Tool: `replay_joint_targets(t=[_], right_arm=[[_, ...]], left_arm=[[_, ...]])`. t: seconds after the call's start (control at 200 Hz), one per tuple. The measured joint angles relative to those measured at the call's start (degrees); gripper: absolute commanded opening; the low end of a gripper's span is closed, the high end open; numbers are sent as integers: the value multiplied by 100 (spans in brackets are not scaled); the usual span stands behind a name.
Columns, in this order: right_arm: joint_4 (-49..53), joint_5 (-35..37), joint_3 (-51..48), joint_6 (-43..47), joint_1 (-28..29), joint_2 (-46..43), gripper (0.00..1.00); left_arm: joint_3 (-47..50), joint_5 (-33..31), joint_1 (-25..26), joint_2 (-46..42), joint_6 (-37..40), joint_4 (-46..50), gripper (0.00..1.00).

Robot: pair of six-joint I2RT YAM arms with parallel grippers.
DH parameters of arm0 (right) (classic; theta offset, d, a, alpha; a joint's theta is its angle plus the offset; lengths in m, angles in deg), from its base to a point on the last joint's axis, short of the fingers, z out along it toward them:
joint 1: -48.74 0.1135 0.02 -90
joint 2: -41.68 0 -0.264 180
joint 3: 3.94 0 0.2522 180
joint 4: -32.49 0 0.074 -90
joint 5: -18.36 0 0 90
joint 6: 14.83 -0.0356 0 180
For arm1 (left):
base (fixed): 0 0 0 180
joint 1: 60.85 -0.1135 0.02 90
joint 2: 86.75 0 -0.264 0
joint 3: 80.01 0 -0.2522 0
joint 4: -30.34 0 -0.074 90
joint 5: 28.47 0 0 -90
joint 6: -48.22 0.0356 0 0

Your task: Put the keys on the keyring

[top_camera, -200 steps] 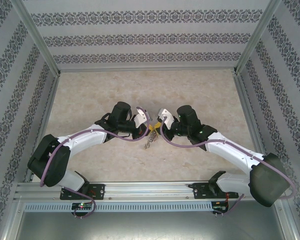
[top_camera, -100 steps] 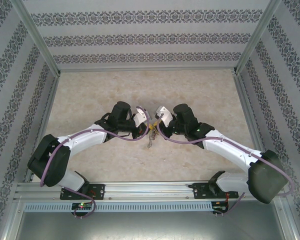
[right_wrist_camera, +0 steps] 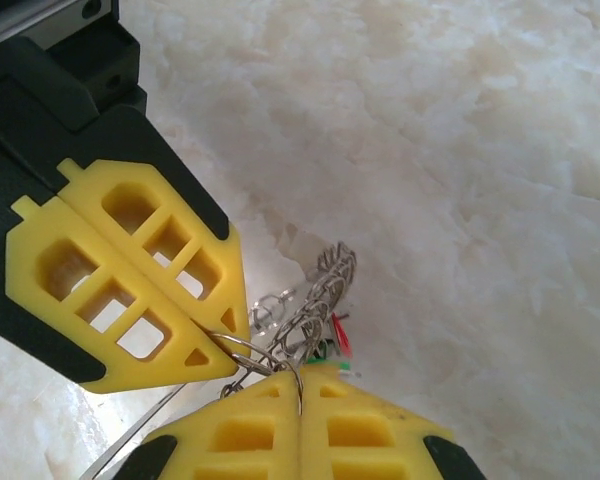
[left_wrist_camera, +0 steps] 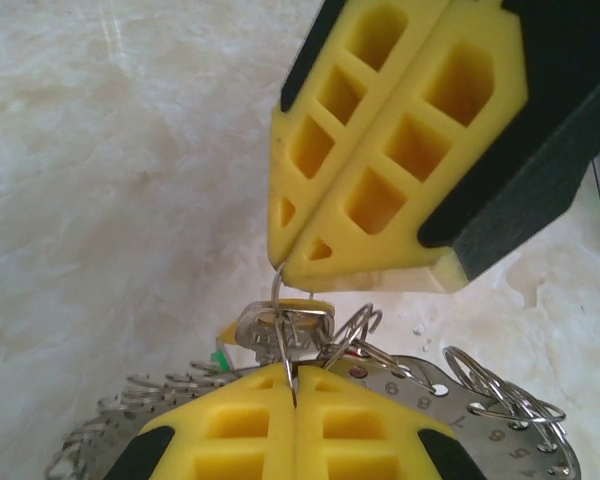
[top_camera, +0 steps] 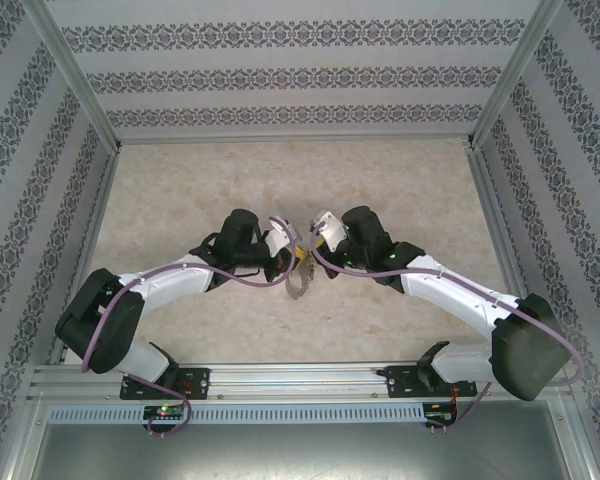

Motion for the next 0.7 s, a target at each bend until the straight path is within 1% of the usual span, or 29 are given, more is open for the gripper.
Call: replay_joint_targets(t=[0.195,0.365,0.47,0.699], right_arm=[[17,-57,4,-90,2,0,0],[184,61,136,-72,4,59,0],[256,120,212,-9,35,140,0],[254,85,219,57,50,153,0]], left_arm=[[538,-116,4,26,-608,-1154,0],[748,-127,11,212,-1012,-1930,0],[761,-144,15,297,-1137,-2070,0],[763,-151,15,350,-1233,-2098,10]])
